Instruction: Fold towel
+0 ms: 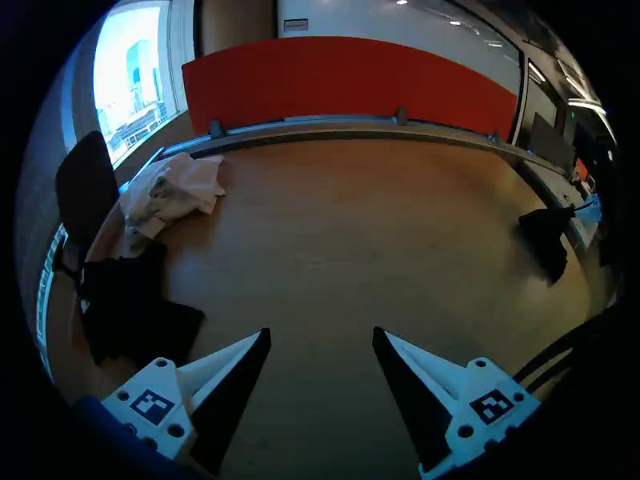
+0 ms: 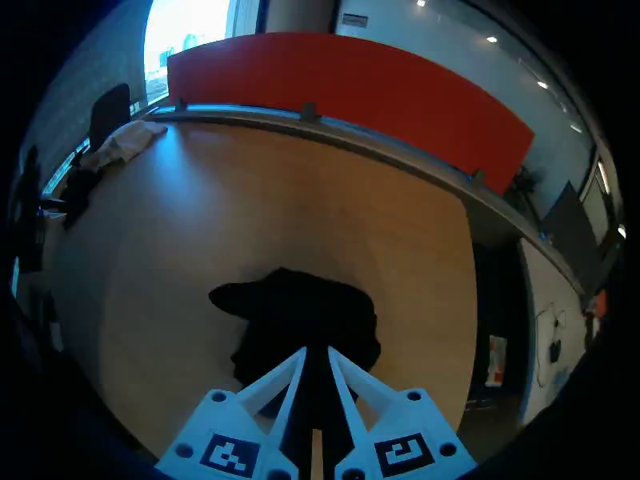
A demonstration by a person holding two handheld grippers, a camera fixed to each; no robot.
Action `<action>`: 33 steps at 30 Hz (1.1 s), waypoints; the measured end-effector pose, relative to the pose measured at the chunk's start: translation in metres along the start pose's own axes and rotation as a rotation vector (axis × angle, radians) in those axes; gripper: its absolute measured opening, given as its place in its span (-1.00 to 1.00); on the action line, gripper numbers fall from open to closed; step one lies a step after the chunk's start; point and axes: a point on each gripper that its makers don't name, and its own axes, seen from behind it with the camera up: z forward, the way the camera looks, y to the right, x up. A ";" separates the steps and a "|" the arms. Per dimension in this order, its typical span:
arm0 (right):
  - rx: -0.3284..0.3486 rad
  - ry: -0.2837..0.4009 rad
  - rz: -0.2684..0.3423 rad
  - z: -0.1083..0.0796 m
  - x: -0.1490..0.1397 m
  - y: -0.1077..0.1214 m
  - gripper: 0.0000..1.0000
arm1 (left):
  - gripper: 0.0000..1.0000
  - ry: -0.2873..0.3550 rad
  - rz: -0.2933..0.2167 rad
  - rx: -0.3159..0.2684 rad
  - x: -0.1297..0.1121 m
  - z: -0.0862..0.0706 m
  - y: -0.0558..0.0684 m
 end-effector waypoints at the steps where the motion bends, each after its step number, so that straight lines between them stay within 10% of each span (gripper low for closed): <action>1: -0.002 -0.001 0.000 -0.001 -0.001 0.000 -0.89 | 0.89 0.000 0.000 0.000 0.000 0.000 0.000; 33: -0.096 -0.231 0.165 0.042 -0.126 0.019 -0.90 | 0.89 -0.002 0.025 0.021 -0.001 -0.004 -0.005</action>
